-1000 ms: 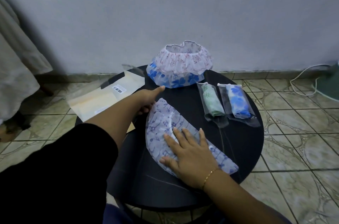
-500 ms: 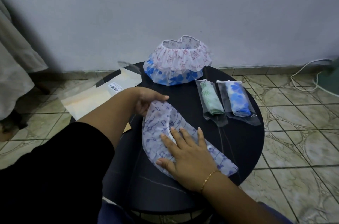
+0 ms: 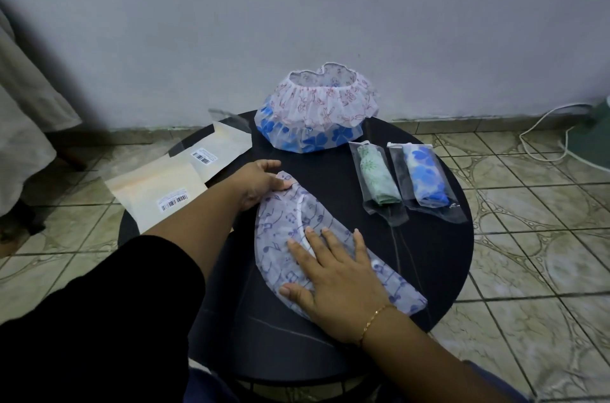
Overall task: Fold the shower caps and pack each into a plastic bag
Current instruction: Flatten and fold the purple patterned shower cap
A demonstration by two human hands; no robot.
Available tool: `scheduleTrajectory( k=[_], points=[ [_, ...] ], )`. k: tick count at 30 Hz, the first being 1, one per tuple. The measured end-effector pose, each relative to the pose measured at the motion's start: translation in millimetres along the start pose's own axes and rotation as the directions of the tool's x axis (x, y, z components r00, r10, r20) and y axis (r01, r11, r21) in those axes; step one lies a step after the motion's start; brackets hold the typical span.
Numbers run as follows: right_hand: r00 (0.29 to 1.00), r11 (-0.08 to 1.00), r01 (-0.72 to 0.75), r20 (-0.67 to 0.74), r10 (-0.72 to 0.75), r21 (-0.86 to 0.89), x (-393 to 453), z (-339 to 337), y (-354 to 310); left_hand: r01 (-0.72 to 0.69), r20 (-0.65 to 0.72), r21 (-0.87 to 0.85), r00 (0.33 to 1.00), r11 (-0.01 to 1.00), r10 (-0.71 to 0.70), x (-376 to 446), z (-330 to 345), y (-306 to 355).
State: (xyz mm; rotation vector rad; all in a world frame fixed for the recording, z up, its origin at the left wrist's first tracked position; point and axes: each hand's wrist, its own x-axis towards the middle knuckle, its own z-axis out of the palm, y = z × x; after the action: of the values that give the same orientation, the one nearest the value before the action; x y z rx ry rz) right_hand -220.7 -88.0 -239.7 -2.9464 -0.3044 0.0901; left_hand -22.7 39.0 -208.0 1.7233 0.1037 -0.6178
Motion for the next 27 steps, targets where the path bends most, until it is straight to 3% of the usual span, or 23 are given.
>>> scheduleTrajectory(
  k=[3, 5, 6, 8, 10, 12, 13, 14, 16, 18, 21, 22, 24, 27],
  points=[
    [1.0, 1.0, -0.005, 0.014, 0.005, 0.012, -0.3, -0.1, 0.5, -0.046, -0.043, 0.055, 0.998, 0.997, 0.049, 2.9, 1.2, -2.8],
    [1.0, 1.0, -0.01, 0.018, 0.009, 0.017, -0.4, -0.5, 0.1, -0.137, -0.12, 0.275, 0.977, 0.952, 0.175, -1.2, 5.7, -0.9],
    [1.0, 1.0, -0.011, 0.016, 0.011, 0.021, -0.3, -0.4, -0.2, -0.183, -0.163, 0.448, 0.946, 0.875, 0.281, -5.9, 9.1, 0.0],
    [1.0, 1.0, -0.009, 0.008, 0.009, 0.028, -0.1, 0.6, -0.4, -0.257, -0.147, 0.776, 0.815, 0.576, 0.561, -25.6, 19.5, -1.3],
    [1.0, 0.999, -0.008, 0.003, 0.008, 0.035, 0.1, 1.2, -0.5, -0.319, 0.07, 0.925, 0.673, 0.204, 0.736, -46.5, 31.1, -9.4],
    [1.0, 1.0, -0.01, -0.01, 0.011, 0.027, 0.1, 1.7, -0.3, -0.329, 0.274, 0.943, 0.667, -0.055, 0.693, -58.1, 42.3, -24.3],
    [1.0, 1.0, -0.011, -0.018, 0.011, 0.018, 0.0, 1.6, -0.6, -0.321, 0.306, 0.942, 0.703, -0.097, 0.642, -59.5, 46.4, -32.6],
    [1.0, 1.0, -0.007, -0.026, 0.008, 0.015, 0.2, 0.9, -0.9, -0.314, 0.298, 0.946, 0.742, -0.081, 0.601, -59.2, 48.9, -39.0],
    [0.999, 0.999, 0.003, -0.035, -0.002, 0.045, 0.9, 0.6, -0.1, -0.325, 0.237, 0.944, 0.798, 0.063, 0.554, -57.6, 48.5, -44.8],
    [0.998, 0.979, 0.008, -0.06, 0.004, 0.203, 0.6, -1.9, 3.2, -0.347, 0.204, 0.914, 0.84, 0.209, 0.502, -54.9, 45.5, -46.9],
    [0.994, 0.873, -0.004, -0.094, 0.057, 0.488, -4.2, -18.5, 16.0, -0.349, 0.244, 0.916, 0.875, 0.197, 0.418, -52.5, 42.3, -51.2],
    [0.995, 0.889, 0.01, -0.089, 0.034, 0.458, -7.6, -24.3, 22.4, -0.349, 0.257, 0.922, 0.877, 0.17, 0.405, -51.8, 41.5, -52.6],
    [0.998, 0.972, 0.056, -0.024, -0.052, 0.229, -14.4, -29.2, 36.4, -0.341, 0.262, 0.928, 0.884, 0.152, 0.387, -51.2, 40.2, -53.9],
    [0.99, 0.997, 0.072, 0.122, -0.075, 0.031, -24.4, -26.2, 45.9, -0.324, 0.256, 0.935, 0.899, 0.147, 0.356, -50.0, 40.5, -53.8]
  ],
)
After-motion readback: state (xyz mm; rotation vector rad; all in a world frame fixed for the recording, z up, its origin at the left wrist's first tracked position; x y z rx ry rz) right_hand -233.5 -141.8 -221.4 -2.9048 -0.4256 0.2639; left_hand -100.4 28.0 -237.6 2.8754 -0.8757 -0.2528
